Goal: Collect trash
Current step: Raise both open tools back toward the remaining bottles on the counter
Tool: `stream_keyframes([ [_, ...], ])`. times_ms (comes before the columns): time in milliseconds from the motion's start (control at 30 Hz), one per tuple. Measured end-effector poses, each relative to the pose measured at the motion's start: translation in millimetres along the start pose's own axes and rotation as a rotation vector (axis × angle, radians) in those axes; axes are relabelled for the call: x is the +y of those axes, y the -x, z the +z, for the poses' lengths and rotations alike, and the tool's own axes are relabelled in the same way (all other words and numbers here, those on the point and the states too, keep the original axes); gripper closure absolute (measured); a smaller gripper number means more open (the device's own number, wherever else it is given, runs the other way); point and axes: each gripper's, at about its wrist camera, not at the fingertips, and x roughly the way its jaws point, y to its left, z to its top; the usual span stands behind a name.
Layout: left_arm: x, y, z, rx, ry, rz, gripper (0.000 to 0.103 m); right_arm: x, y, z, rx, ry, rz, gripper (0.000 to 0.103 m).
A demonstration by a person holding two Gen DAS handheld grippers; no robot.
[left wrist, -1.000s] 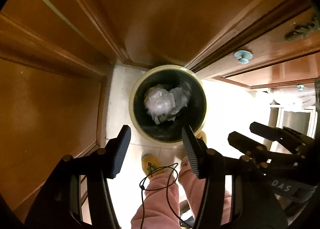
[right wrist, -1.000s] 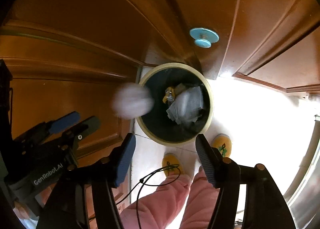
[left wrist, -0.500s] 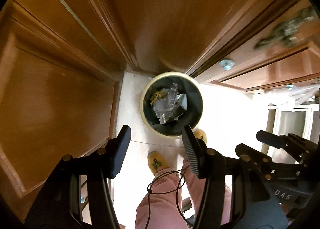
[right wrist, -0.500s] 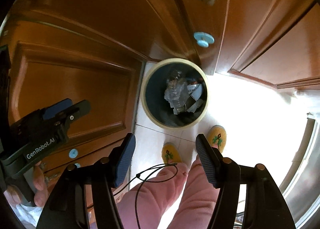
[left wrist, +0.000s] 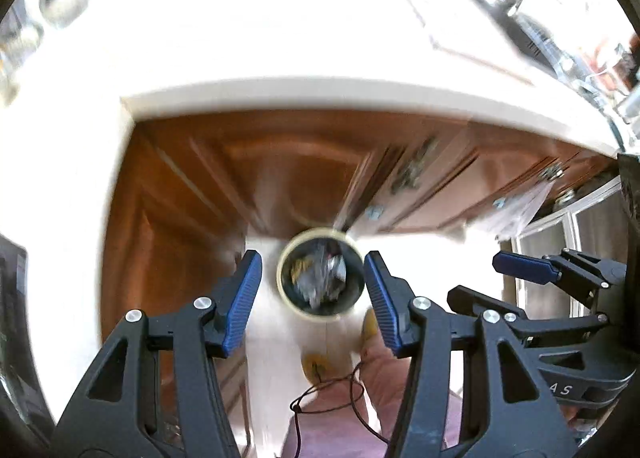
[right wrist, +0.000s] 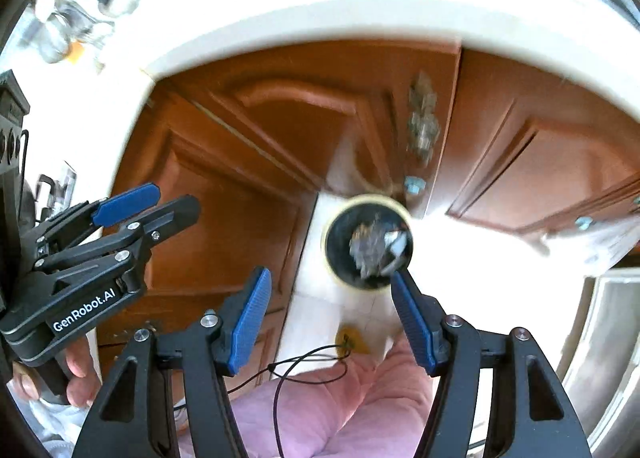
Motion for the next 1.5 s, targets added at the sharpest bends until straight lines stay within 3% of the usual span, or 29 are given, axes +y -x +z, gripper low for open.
stream_keyframes([
  [200,-11.1,75.9,28.1,-0.167,-0.066,-0.008,0.053,18.6,77.2,4.3,-0.142,-0.015,-0.02,0.036],
  [500,-25.5,167.6,47.3,-0.392,-0.125,0.009,0.053,51.7,167.3,7.9,-0.388,0.022,-0.143,0.036],
  [833,-9.6,218.1,91.8,-0.512,-0.056,-0.004,0.053,78.5,255.8,38.3,-0.552,0.025,-0.227,0.036],
  [1167,0.1,220.2,155.0,-0.555,-0.038,0.071,0.053,47.6,286.9,127.1,-0.608,0.003,-0.199,0.035],
  [1367,3.6,195.2,217.0,-0.525,-0.021,0.128,0.05,21.5,289.9,216.3,-0.609,0.048,-0.15,0.032],
  [1500,3.7,165.8,272.6,-0.447,0.001,0.096,0.037,-1.2,289.0,292.5,-0.589,0.092,-0.111,0.031],
])
